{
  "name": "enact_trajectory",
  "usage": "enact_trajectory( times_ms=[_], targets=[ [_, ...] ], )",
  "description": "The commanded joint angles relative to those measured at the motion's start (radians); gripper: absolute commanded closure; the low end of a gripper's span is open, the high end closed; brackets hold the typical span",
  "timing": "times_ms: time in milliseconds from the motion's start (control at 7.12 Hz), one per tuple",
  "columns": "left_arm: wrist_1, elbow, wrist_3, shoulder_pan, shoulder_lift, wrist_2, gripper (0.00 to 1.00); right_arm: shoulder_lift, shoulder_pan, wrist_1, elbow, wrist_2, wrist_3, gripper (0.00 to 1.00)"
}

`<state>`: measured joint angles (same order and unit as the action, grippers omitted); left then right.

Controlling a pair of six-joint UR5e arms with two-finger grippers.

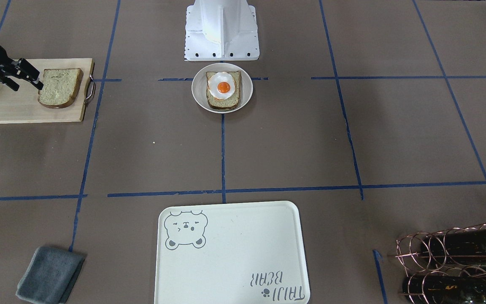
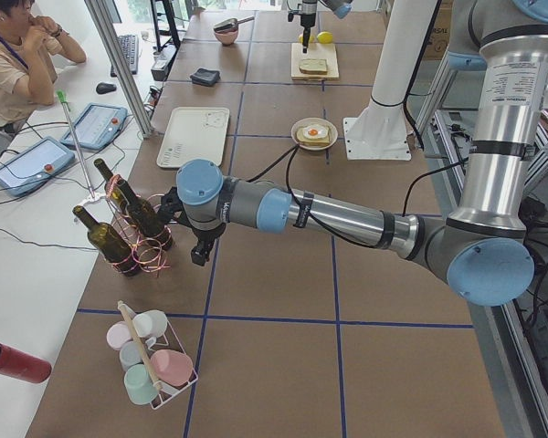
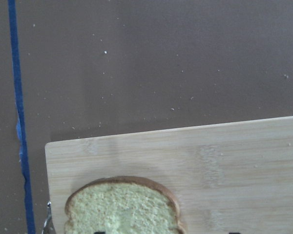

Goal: Make sandwich and place on tray
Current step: 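Grasp the edge of the bread slice with the right gripper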

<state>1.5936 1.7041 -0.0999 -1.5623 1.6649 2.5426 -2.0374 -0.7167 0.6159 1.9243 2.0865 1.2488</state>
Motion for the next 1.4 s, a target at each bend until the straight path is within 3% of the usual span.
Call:
enact_trajectory(
  times_ms=[0,562,1264],
  targets=[
    [0.009,0.002,0.0,0.001,0.0,-0.001,0.0,-0.006,0.109,-0.054,0.001,-0.109,0.124,0.16],
    [0.009,0.009,0.0,0.001,0.0,-0.001,0.0,-0.05,0.16,-0.087,-0.005,-0.143,0.198,0.32],
    [0.032,0.019,0.062,0.001,-0.002,-0.005,0.0,-0.046,0.183,-0.087,-0.024,-0.141,0.216,0.39]
  ],
)
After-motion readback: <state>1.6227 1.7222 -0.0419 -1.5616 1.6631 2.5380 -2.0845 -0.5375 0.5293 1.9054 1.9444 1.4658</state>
